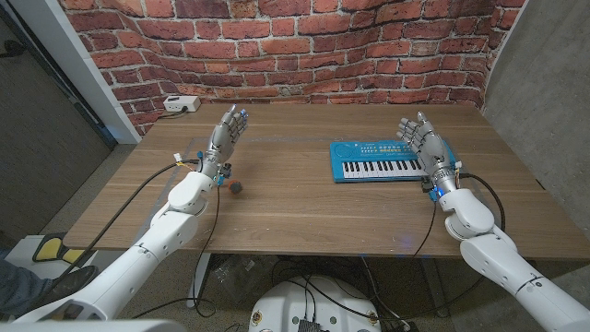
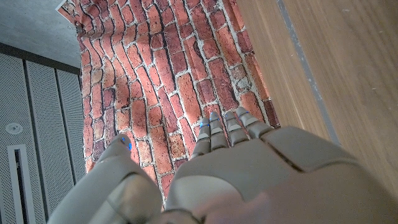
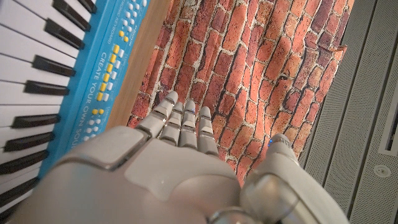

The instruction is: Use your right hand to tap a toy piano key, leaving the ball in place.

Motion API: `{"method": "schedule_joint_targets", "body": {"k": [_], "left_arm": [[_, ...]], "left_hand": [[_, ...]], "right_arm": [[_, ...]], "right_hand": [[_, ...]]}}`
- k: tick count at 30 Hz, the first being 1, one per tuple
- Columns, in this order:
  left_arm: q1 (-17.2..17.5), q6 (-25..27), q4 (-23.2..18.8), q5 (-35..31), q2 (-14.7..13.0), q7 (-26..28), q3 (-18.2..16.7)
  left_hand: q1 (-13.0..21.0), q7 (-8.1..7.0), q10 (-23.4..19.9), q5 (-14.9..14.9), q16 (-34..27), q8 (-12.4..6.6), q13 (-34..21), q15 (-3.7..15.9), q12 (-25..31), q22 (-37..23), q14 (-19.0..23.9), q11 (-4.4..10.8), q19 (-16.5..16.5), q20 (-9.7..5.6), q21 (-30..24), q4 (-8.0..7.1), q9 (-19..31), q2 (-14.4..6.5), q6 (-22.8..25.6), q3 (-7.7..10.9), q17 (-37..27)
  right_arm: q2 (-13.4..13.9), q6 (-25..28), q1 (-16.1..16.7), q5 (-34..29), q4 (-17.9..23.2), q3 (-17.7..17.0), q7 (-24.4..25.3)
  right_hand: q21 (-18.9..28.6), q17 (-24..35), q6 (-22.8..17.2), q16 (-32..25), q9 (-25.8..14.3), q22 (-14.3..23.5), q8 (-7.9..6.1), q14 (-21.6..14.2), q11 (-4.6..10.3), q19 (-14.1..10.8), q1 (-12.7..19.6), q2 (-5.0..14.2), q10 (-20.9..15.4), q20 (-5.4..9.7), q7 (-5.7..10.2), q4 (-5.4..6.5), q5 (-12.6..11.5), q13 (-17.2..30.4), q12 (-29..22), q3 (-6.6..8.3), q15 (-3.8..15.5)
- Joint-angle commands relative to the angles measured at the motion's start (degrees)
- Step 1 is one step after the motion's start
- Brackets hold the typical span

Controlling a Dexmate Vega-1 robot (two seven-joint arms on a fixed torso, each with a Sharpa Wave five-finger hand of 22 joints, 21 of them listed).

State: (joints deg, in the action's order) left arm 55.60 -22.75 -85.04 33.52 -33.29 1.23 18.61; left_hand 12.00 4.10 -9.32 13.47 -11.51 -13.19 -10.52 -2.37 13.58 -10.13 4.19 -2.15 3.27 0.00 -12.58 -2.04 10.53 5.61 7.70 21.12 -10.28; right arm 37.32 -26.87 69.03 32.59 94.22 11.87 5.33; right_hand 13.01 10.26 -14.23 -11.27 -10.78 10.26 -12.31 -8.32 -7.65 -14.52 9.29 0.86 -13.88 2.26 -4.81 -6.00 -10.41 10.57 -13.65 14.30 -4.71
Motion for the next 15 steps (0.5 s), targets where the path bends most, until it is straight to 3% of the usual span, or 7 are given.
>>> {"method": "schedule_joint_targets", "body": {"k": [1,15], "left_arm": [[0.97,0.69,-1.65,-0.23,-0.28,0.93,-0.15],[1.63,1.42,-2.8,-0.58,-0.49,1.94,-0.26]], "left_hand": [[0.53,0.1,-0.73,0.03,-0.08,-0.15,-0.34,0.22,0.08,-0.12,0.6,-0.04,0.59,-0.23,-0.28,0.37,0.1,0.02,0.38,0.16,-0.06],[0.78,0.17,-1.02,-0.05,0.11,0.07,-0.35,0.21,-0.07,-0.11,0.75,0.2,0.64,-0.21,-0.11,0.44,0.11,-0.14,0.59,0.1,-0.07]], "right_arm": [[0.34,-0.7,1.92,1.26,0.47,-1.0,-1.06],[1.15,-1.42,5.36,0.82,2.66,-3.03,-0.19]], "right_hand": [[0.16,0.25,-0.12,-0.23,-0.28,0.19,0.0,-0.55,0.12,-0.55,-0.01,-0.37,-0.78,-0.07,0.21,-0.09,-0.26,0.11,-0.27,-0.28,0.07],[0.13,0.25,-0.16,-0.17,-0.28,0.19,0.12,-0.99,0.18,-0.88,-0.01,-0.38,-1.13,-0.07,0.27,-0.14,-0.28,0.11,-0.27,-0.35,0.11]]}}
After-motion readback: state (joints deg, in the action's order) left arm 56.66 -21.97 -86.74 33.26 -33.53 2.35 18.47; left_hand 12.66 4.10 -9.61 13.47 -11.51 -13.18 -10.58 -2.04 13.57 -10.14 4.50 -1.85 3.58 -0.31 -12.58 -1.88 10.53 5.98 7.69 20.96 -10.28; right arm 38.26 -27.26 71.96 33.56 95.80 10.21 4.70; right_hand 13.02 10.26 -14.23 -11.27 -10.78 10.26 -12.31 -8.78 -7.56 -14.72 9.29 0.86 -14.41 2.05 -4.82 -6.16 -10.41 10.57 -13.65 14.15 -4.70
